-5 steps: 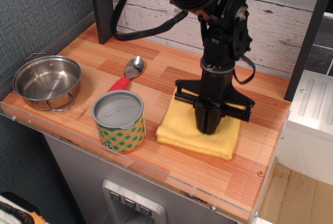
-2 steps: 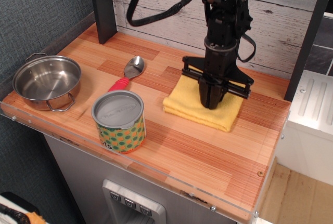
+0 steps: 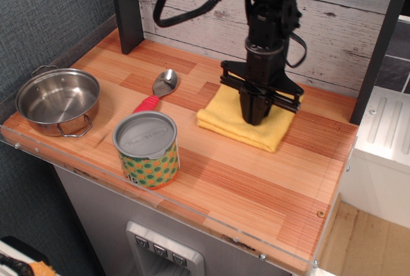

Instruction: Move the yellow cloth to the right of the red spoon at the back of the table

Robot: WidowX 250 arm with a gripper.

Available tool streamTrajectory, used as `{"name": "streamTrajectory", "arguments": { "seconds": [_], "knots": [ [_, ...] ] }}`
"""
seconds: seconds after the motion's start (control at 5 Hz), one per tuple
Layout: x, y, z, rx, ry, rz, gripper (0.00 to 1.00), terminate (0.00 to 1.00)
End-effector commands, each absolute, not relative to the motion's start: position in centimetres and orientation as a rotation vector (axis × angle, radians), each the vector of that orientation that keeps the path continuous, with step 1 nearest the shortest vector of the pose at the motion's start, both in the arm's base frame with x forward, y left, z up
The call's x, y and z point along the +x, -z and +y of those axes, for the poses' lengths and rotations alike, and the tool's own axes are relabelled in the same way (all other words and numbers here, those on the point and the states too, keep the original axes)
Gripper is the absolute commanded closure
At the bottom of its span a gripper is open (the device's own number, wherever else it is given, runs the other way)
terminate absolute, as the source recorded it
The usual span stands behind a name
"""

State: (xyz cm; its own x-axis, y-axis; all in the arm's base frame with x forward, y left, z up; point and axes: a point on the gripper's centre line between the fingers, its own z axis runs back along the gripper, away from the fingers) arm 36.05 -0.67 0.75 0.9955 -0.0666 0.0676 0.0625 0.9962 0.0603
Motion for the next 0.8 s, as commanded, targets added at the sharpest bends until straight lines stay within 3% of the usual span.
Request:
{"name": "streamTrajectory", "arguments": {
  "seconds": [0.0,0.6],
  "knots": [
    [36.4,0.0,2.9,0.072,0.044,-0.045,1.0,0.0],
    [35.4,0.6,5.1,0.091,0.007,-0.029,1.0,0.0]
  ]
}}
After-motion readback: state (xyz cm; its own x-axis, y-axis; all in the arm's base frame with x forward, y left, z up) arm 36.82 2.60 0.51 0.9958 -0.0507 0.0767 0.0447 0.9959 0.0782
